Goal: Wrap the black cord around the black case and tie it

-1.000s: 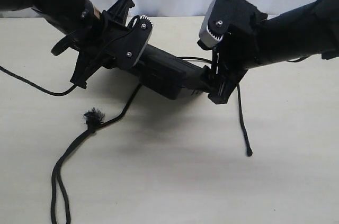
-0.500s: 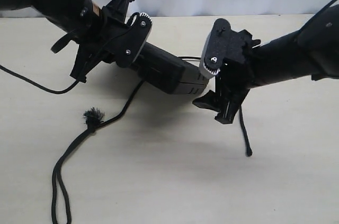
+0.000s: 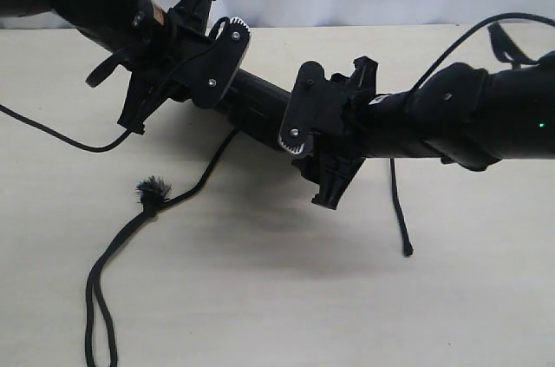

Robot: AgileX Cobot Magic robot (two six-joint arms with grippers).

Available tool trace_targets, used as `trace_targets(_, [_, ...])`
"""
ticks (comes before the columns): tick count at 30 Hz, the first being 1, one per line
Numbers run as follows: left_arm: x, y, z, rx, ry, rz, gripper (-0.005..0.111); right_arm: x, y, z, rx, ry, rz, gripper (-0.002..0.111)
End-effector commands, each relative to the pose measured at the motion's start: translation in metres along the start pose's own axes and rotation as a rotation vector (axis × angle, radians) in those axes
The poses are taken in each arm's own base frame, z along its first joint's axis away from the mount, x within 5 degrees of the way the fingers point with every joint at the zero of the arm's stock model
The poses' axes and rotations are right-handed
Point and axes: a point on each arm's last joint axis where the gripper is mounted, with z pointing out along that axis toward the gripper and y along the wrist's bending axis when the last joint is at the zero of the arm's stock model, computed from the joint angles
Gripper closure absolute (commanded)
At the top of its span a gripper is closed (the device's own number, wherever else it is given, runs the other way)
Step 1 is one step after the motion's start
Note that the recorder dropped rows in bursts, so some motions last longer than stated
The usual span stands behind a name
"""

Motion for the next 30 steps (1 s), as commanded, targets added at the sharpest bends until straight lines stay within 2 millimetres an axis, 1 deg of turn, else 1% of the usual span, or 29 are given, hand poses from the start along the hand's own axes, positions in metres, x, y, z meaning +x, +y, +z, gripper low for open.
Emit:
trace_targets(1, [0.001,0.009,-0.007,-0.081,-0.001,-0.030,0.107,0.008,0.001,0.016,0.051,0.044,0.020,0.035])
trace_targets(3, [0.001,0.010,-0.008,-0.087,-0.001,-0.030,0.107,0.011,0.002,0.020,0.047,0.055,0.010,0.035])
trace_targets(8, [0.001,0.011,-0.008,-0.102,0.000,-0.030,0.107,0.011,0.003,0.020,0.037,0.056,0.008,0.035])
trace_targets(13, [0.001,0.011,-0.008,-0.102,0.000,-0.030,0.107,0.006,-0.001,0.012,0.052,0.032,0.019,0.035])
trace_targets(16, [0.001,0.011,-0.008,-0.102,0.000,-0.030,0.107,-0.002,-0.007,-0.002,0.074,-0.005,0.048,0.035])
trace_targets(18, [0.001,0.011,-0.008,-0.102,0.000,-0.030,0.107,-0.007,-0.011,-0.015,0.091,-0.035,0.057,0.035])
trace_targets(20, [0.001,0.011,-0.008,-0.100,0.000,-0.030,0.107,-0.007,-0.012,-0.028,0.112,-0.052,0.060,0.035])
trace_targets(24, [0.000,0.010,-0.008,-0.094,-0.004,-0.036,0.107,0.005,-0.007,-0.048,0.189,-0.042,0.064,0.035])
trace_targets(26, [0.000,0.010,-0.008,-0.094,-0.004,-0.036,0.107,0.012,-0.005,-0.055,0.233,-0.033,0.094,0.035])
trace_targets(30, [0.000,0.010,-0.008,-0.094,-0.004,-0.036,0.107,0.019,0.003,-0.066,0.237,-0.049,0.135,0.035])
